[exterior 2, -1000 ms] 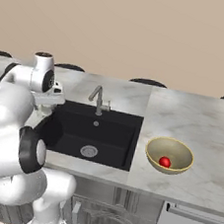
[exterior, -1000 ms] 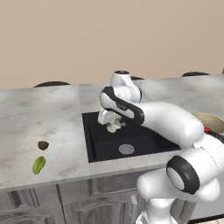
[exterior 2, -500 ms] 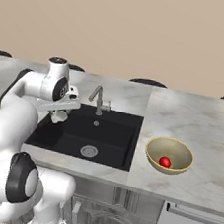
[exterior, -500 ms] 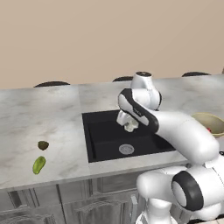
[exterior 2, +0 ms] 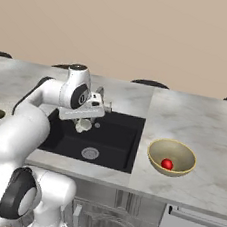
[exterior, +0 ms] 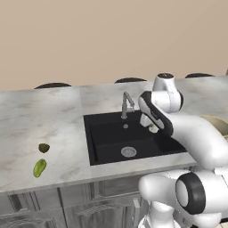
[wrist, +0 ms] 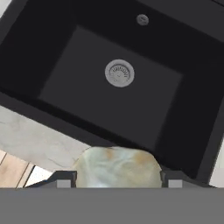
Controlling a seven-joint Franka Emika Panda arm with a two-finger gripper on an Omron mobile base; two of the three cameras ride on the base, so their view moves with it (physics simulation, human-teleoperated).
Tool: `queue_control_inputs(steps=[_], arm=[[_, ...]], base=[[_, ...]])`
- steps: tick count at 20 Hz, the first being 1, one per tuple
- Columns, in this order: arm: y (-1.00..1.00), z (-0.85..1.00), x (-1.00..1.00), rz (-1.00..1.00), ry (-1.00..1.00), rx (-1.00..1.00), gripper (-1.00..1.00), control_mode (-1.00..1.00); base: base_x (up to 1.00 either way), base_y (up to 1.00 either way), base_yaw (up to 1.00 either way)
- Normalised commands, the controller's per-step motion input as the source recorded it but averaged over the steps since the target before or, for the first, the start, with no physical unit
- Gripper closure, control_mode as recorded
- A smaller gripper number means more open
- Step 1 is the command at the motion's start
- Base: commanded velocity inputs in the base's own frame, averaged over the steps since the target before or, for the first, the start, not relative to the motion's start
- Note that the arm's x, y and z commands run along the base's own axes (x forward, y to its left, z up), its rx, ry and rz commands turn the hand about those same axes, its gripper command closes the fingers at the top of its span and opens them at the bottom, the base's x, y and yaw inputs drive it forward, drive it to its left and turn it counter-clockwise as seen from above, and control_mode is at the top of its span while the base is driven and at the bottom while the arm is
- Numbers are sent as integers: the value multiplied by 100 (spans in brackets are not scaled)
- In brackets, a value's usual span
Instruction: There is a mixed pile of frozen fruits and vegetables on the counter. Locate all the frozen vegetables and place the items in a bowl on the counter. Take all the frozen fruits and defrost them in a running sink.
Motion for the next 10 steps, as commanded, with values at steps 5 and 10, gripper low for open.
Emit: queue_control_inputs(steps=[5,10], arm=[[-92,23,8,-11,2,-7,100,-100],[-95,20,8,-13,5,-2,100,-100]], base=[[0,0,0],[0,0,0]])
